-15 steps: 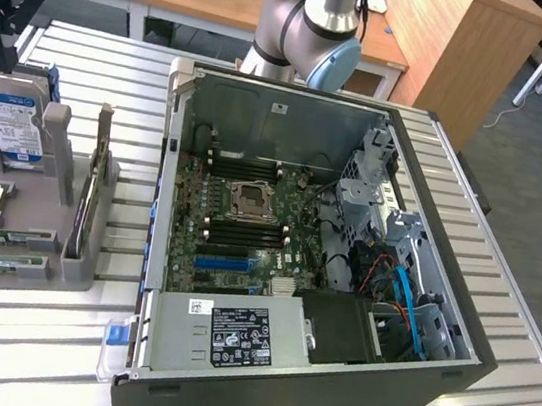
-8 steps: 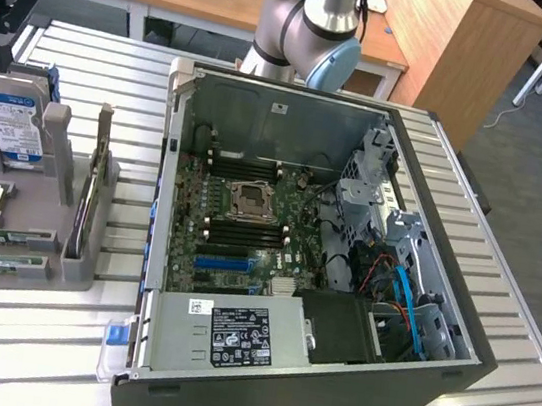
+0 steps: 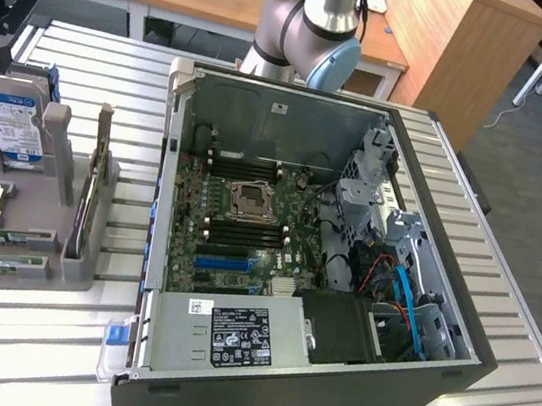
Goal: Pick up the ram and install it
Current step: 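Reach for the ram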
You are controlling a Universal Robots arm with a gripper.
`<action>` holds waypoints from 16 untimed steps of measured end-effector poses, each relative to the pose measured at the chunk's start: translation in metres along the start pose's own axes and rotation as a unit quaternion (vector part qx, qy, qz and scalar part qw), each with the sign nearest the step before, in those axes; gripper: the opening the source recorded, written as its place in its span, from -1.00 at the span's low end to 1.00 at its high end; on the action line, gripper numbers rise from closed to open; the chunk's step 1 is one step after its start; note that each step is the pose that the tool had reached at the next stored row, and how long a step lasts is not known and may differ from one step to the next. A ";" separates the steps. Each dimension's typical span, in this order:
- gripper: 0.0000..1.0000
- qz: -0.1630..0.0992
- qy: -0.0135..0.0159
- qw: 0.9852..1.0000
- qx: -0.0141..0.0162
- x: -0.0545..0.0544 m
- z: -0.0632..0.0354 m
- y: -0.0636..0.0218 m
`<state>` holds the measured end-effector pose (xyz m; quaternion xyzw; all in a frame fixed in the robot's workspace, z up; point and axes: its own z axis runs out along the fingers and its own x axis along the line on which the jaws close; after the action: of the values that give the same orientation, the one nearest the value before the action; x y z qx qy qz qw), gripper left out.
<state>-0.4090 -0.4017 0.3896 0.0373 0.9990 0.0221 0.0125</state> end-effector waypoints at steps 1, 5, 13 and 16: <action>-0.79 0.000 0.000 1.000 0.000 0.000 0.0000 -0.0007; -0.79 0.000 0.000 1.000 0.000 0.000 -0.0001 -0.0036; -0.79 0.000 0.000 1.000 0.000 -0.001 -0.0004 -0.0088; -0.79 0.000 0.000 1.000 0.000 -0.001 -0.0005 -0.0117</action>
<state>-0.4090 -0.4134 0.3896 0.0374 0.9990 0.0221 0.0125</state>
